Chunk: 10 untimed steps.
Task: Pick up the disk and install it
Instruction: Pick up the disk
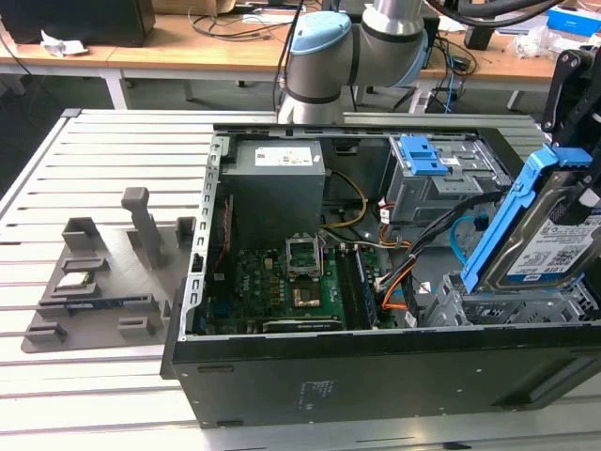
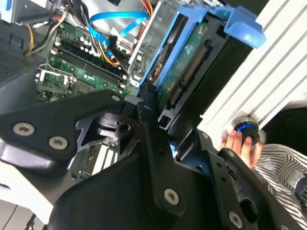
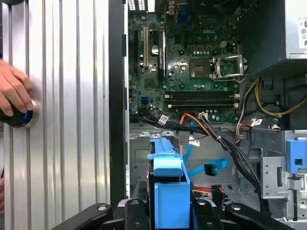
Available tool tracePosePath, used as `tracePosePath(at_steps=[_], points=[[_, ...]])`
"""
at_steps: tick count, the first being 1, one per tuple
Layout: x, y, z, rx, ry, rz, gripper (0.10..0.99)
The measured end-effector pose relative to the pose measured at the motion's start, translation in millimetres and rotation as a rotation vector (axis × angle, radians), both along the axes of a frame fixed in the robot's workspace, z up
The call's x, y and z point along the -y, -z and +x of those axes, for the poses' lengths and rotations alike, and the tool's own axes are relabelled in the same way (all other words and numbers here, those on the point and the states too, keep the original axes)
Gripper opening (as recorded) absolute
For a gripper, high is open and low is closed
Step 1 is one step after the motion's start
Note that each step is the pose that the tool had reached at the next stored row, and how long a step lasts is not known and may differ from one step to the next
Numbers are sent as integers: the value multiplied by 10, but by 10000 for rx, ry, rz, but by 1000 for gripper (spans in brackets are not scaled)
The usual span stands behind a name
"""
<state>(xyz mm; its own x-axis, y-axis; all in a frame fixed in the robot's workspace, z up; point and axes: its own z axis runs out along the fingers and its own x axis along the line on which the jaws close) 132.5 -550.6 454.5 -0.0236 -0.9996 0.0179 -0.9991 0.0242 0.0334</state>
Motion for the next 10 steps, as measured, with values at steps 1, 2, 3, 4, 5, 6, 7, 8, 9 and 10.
tracePosePath(at_steps=[1,2,3,4,5,6,7,8,9,10], points=[[0,0,0,0,36,56,365],[0,1,1,0,72,110,365],[0,0,1,-1,110,162,365],[1,1,1,-1,152,231,365],[2,1,2,-1,180,283,365],[2,2,2,-1,206,315,365],[1,2,2,-1,210,318,365],[1,2,2,0,211,318,365],[1,2,2,0,212,318,365],[1,1,2,0,212,317,365]])
